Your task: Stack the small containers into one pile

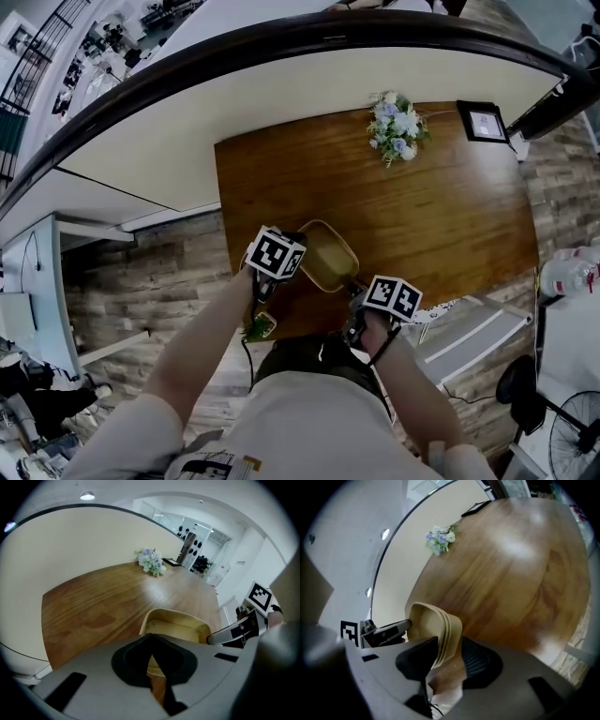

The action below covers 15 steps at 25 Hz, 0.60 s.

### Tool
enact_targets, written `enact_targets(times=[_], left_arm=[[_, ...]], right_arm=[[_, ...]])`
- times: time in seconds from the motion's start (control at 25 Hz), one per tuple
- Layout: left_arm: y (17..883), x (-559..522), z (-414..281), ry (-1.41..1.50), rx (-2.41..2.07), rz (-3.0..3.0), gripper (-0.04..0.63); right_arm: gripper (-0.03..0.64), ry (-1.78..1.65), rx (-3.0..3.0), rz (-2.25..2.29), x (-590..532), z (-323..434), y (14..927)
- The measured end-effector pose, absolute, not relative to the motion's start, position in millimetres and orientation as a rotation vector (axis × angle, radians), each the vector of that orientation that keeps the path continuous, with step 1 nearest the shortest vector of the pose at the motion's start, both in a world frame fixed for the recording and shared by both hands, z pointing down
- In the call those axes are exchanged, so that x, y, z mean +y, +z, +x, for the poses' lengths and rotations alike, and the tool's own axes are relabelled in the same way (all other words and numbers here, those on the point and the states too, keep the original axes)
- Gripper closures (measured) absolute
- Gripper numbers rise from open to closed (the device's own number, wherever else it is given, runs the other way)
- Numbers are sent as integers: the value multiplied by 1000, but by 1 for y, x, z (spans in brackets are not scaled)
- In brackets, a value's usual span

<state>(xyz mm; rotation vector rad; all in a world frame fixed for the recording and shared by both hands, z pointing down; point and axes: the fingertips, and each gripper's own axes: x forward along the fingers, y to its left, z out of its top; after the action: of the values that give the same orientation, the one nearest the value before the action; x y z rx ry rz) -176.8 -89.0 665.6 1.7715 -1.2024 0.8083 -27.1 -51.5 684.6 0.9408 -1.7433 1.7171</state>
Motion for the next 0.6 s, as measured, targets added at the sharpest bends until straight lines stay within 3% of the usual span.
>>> enact_targets(times=[0.6], left_arm=[[661,-88,-170,790,-1184,1783,589]], right_arm=[[446,1493,-1888,807,-59,-36,670]])
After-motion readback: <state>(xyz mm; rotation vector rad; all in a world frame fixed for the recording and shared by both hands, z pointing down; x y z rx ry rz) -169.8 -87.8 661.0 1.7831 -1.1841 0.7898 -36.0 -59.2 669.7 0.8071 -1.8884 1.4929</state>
